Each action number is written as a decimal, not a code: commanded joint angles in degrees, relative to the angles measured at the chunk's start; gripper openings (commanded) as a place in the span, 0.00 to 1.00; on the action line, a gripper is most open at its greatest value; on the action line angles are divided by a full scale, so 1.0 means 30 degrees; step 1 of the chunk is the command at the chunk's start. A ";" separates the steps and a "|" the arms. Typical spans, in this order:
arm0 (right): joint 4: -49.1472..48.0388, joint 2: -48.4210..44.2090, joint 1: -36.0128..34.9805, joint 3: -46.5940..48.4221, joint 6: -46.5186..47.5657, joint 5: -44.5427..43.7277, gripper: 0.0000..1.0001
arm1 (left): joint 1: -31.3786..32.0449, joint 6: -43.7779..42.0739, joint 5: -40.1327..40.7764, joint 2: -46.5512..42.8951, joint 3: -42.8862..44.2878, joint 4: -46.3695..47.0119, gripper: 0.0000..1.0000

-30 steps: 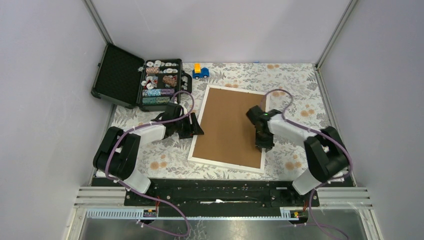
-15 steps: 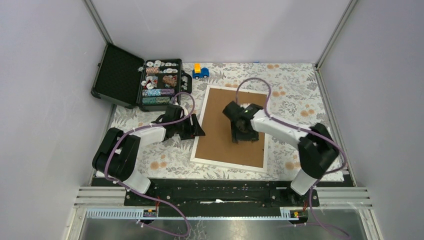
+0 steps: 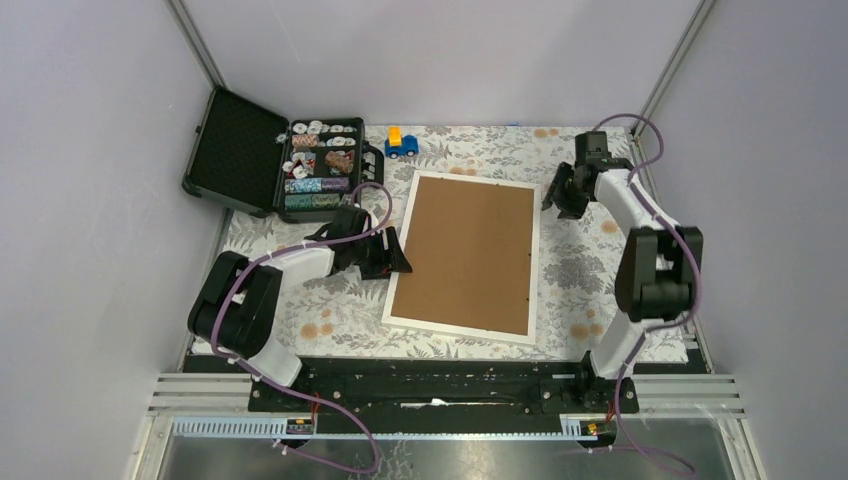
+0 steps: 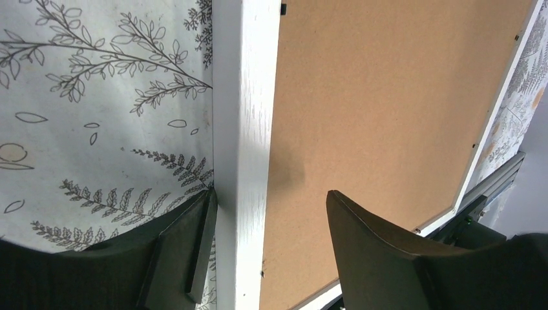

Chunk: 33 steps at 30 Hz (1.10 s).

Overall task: Put the photo into the frame
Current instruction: Install the photo frame at the center of the board.

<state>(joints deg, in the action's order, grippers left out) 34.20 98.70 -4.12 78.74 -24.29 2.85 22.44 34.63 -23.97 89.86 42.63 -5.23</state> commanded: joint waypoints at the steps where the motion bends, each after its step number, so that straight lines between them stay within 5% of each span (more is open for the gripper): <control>1: -0.1186 0.2886 0.1530 0.1469 0.1758 0.3484 0.48 | -0.0217 -0.0621 -0.0638 0.0526 0.1298 -0.0437 0.69; 9: -0.1231 0.6080 0.2252 0.3263 0.2504 0.3989 0.40 | -0.0477 -0.0542 -0.1140 0.1799 0.2375 -0.0316 0.67; 33: -0.2541 0.7414 0.2194 0.2171 0.2293 0.5176 0.41 | -0.0478 -0.0536 -0.1267 0.1953 0.2174 0.0011 0.66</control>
<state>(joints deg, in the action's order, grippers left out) 26.81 119.42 2.83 86.17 -18.00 17.30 21.04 33.43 -25.56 95.07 48.03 -7.42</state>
